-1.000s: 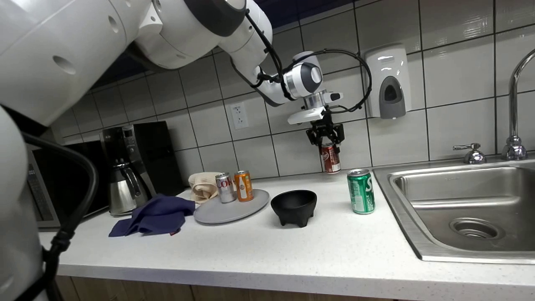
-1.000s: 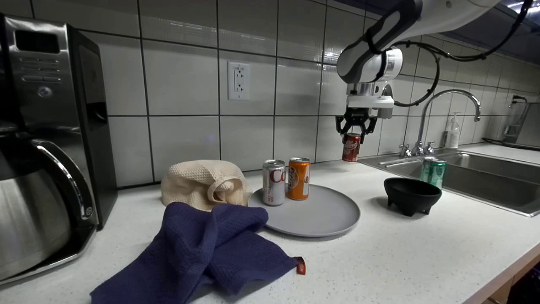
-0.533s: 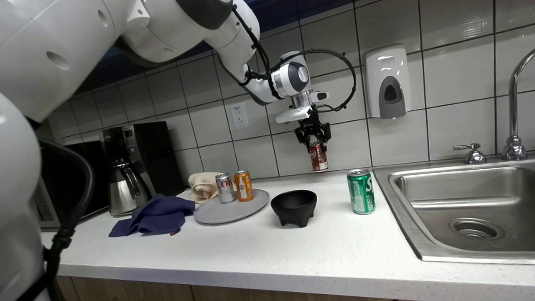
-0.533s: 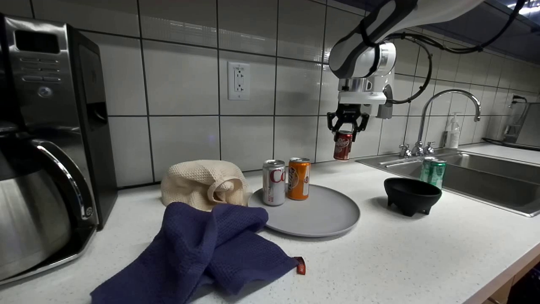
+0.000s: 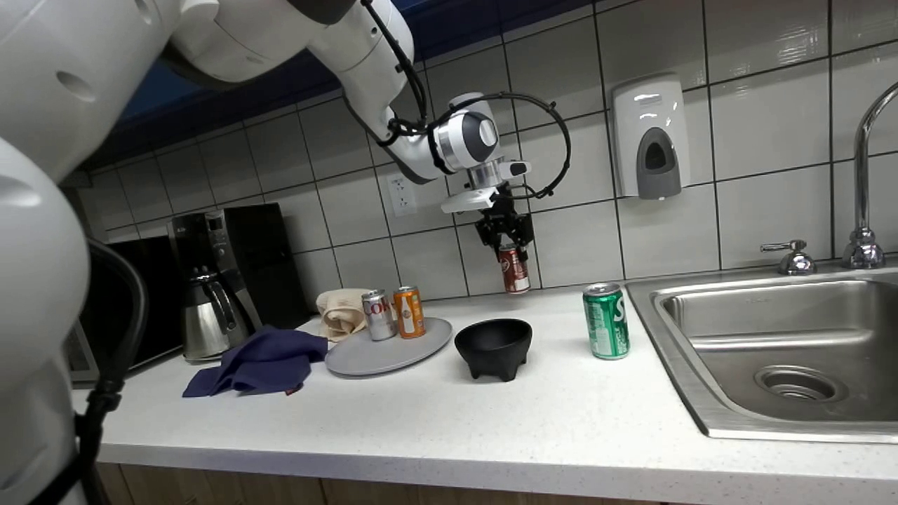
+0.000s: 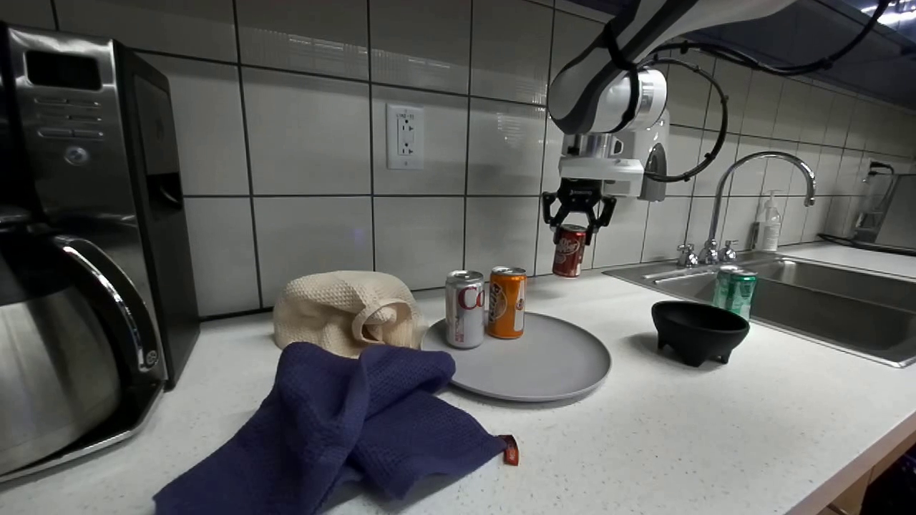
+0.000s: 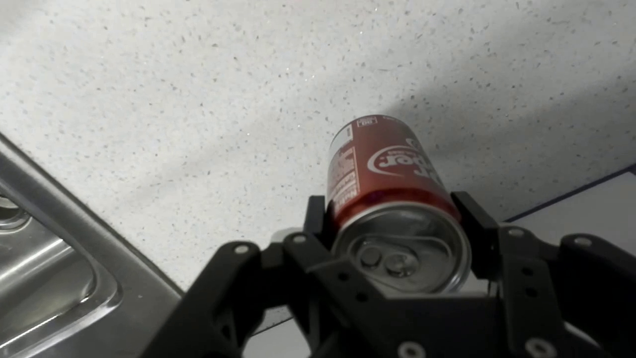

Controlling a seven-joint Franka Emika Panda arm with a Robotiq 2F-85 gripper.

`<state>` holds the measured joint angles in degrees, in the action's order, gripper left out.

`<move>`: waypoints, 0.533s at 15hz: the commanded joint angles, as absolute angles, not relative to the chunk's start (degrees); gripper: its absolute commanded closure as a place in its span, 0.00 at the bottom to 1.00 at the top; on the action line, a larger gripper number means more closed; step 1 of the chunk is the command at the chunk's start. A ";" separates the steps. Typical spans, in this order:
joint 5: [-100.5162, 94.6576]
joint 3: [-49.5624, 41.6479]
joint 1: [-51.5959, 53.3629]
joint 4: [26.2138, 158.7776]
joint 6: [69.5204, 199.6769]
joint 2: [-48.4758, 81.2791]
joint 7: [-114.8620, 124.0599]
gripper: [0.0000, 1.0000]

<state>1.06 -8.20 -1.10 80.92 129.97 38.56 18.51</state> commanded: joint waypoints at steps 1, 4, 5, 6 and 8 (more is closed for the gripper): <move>-0.37 -9.03 1.05 89.86 134.23 31.99 22.40 0.61; -1.13 -9.47 2.39 95.16 137.56 28.55 24.31 0.61; -1.48 -9.68 2.85 96.74 138.51 27.51 24.92 0.61; -1.84 -9.84 3.26 98.55 139.23 26.22 25.37 0.61; -2.52 -10.00 3.91 101.97 140.36 23.68 26.35 0.61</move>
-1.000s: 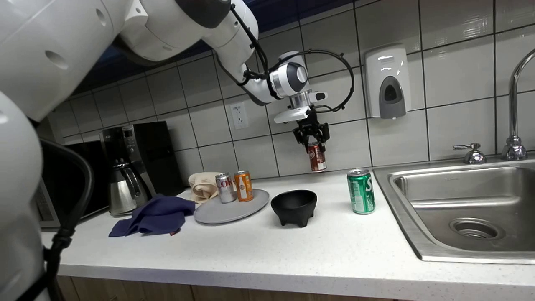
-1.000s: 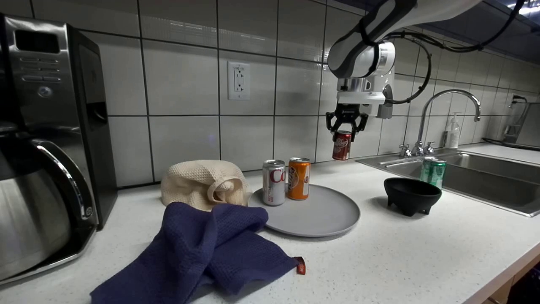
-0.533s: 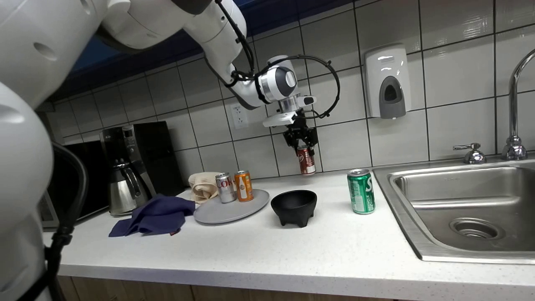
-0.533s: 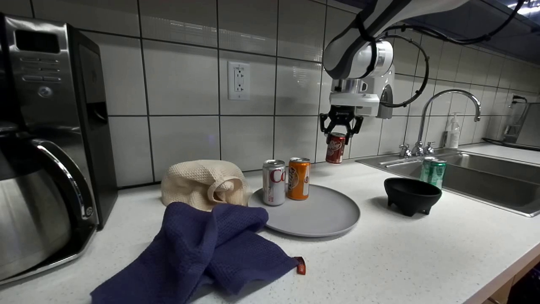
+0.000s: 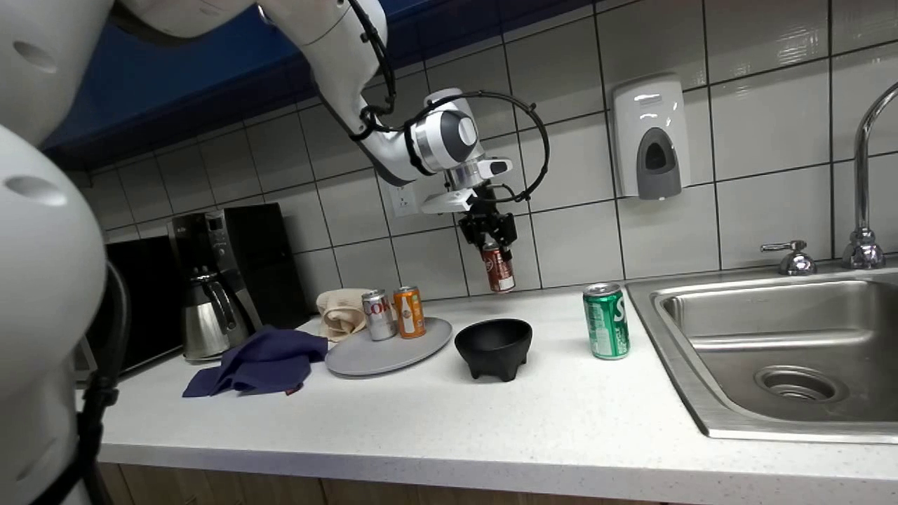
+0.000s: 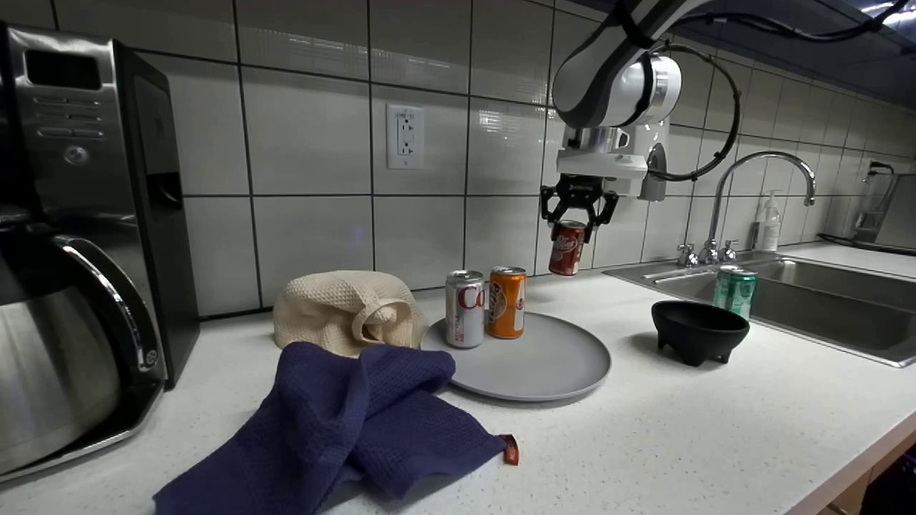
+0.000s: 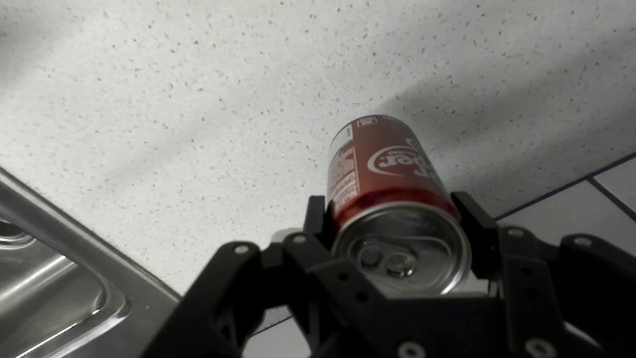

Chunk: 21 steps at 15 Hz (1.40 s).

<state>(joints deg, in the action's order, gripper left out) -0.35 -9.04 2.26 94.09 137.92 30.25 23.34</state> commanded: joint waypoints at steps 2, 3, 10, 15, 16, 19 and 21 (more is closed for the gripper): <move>-3.09 -9.94 4.22 105.12 140.47 21.05 26.86 0.61; -3.47 -9.87 4.32 106.56 140.26 19.81 27.03 0.61; -5.69 -8.68 3.43 115.92 139.17 11.03 25.14 0.61; -5.31 -7.54 2.56 120.32 138.73 6.86 23.42 0.61; -5.17 -7.26 2.57 120.80 138.46 6.36 23.36 0.61; -4.74 -6.21 2.84 121.50 137.87 5.68 23.87 0.61; -4.28 -5.36 3.00 121.02 137.17 6.02 24.06 0.61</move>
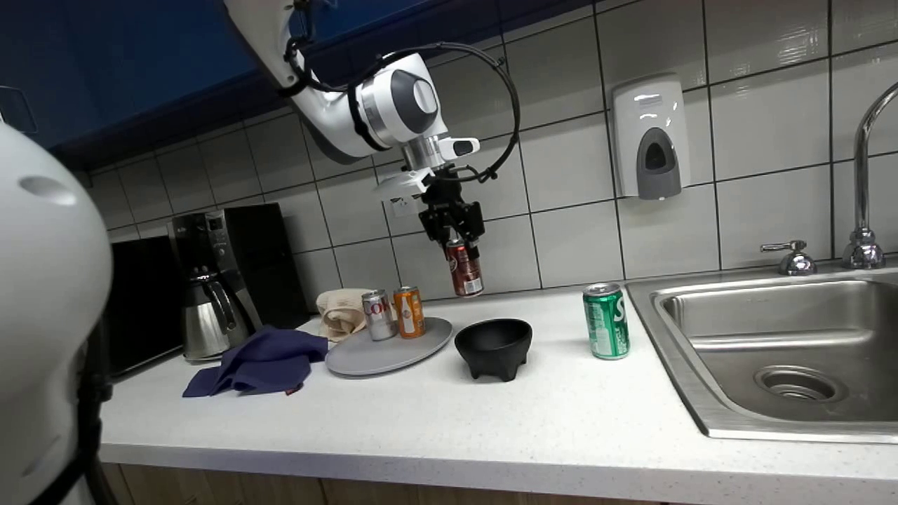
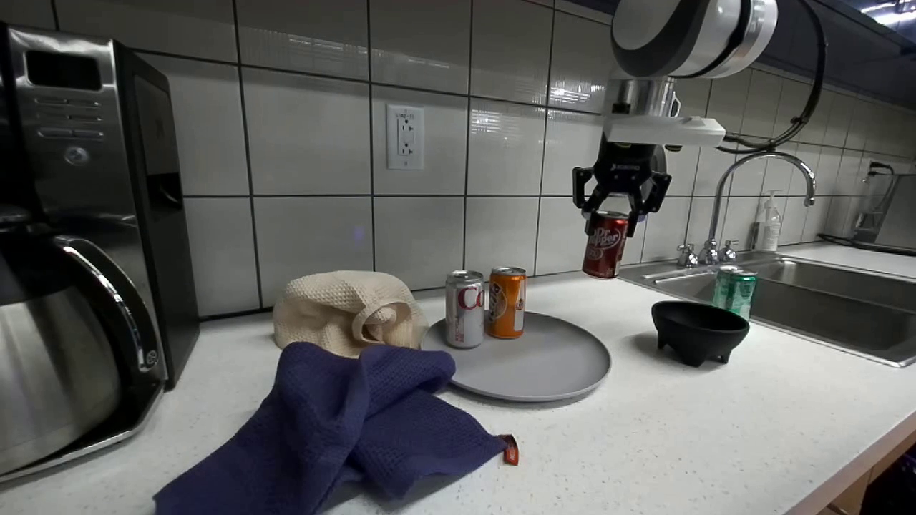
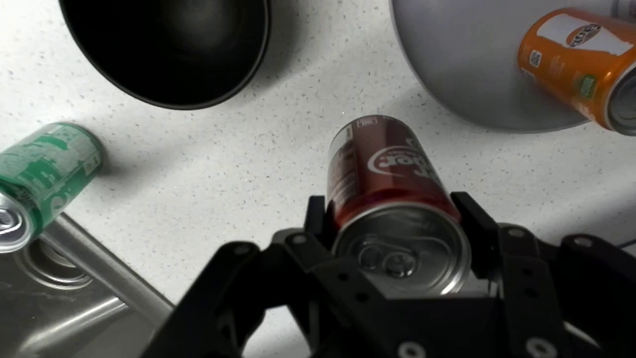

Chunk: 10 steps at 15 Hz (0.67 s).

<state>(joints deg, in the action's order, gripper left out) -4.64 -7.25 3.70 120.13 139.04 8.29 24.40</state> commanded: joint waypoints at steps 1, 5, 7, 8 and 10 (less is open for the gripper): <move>-4.36 -4.98 3.16 120.63 136.79 6.31 24.50 0.61; -3.64 -3.36 3.47 119.22 135.16 7.26 24.98 0.61; -2.64 -2.62 3.52 119.19 135.36 7.61 25.28 0.61; -1.85 -2.22 3.53 119.19 135.63 7.83 24.99 0.61; -1.11 -1.55 3.79 119.04 136.02 8.38 25.21 0.61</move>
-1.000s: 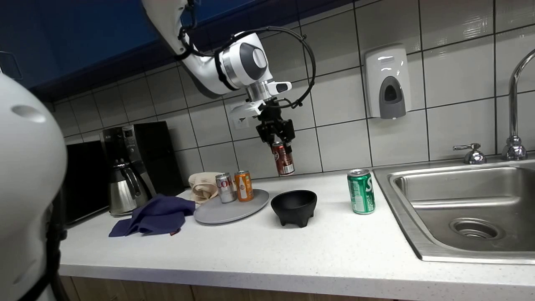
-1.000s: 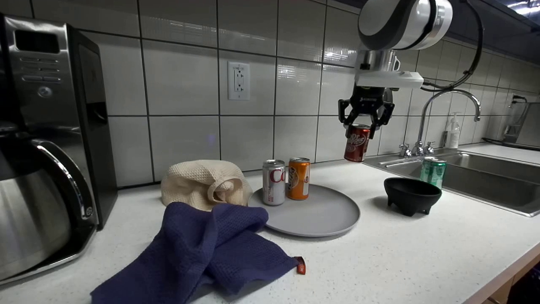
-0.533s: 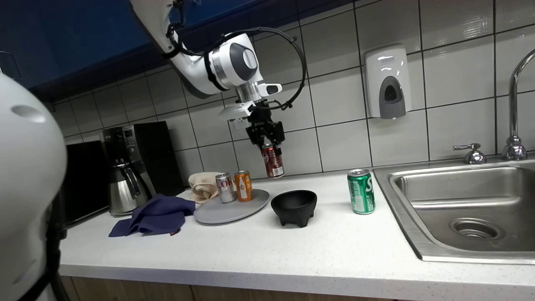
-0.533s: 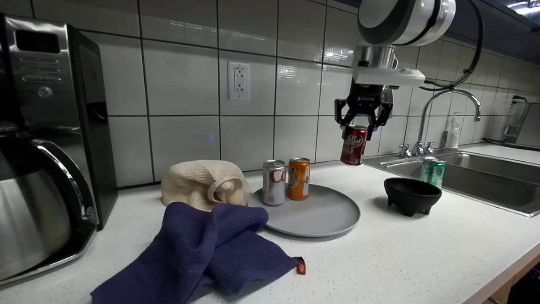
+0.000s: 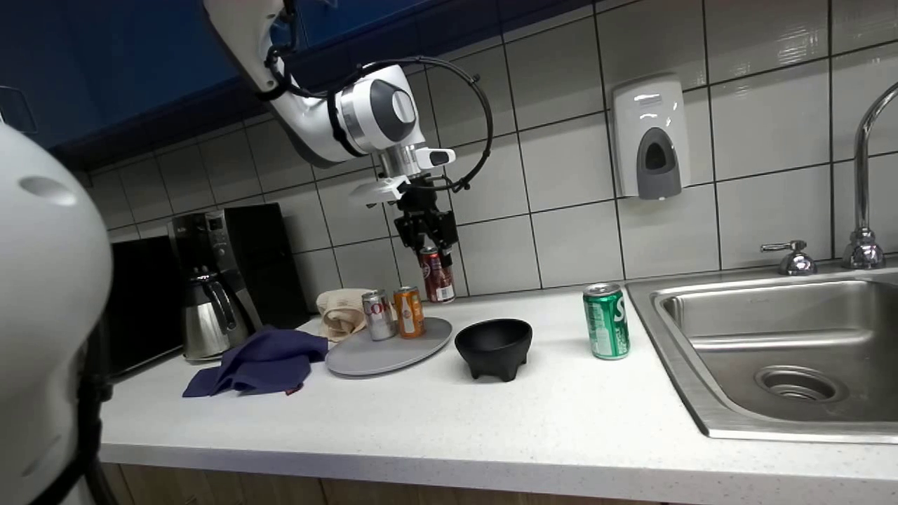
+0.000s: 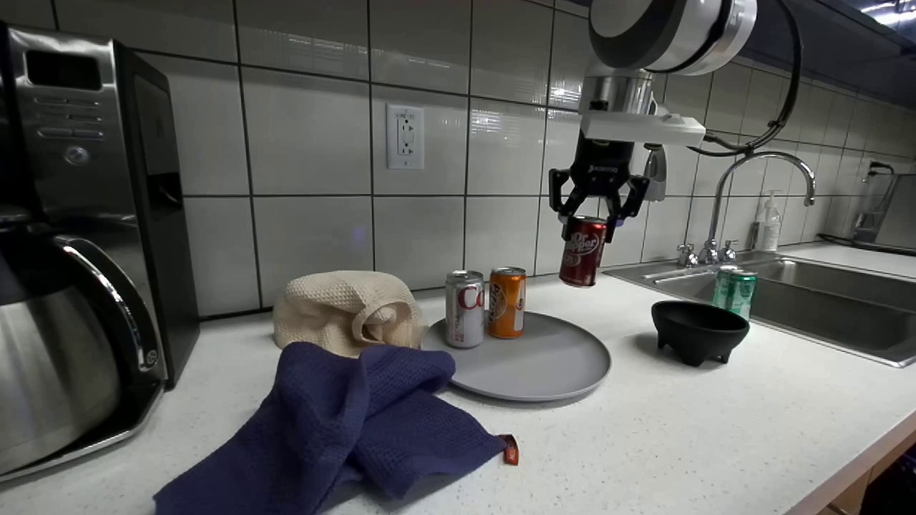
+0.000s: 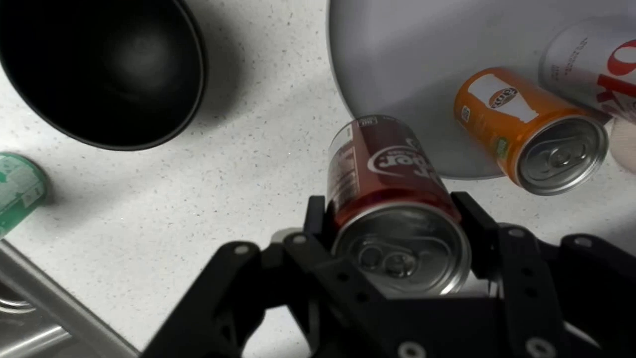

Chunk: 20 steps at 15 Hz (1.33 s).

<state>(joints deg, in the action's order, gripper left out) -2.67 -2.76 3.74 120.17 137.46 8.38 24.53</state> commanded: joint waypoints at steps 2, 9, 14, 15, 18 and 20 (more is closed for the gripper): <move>-0.21 -0.73 4.09 118.86 136.31 8.87 24.98 0.61; 0.24 0.99 5.89 117.25 135.43 10.88 25.84 0.61; -0.01 1.21 6.77 116.39 133.16 10.91 26.73 0.61; -0.96 1.10 7.05 116.03 132.26 11.16 27.03 0.61; 0.73 1.81 6.80 115.67 130.95 11.89 23.46 0.61; 1.76 2.34 6.59 115.71 130.25 12.46 20.93 0.61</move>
<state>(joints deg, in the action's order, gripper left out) -0.13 1.28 7.10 117.79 133.36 11.46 24.55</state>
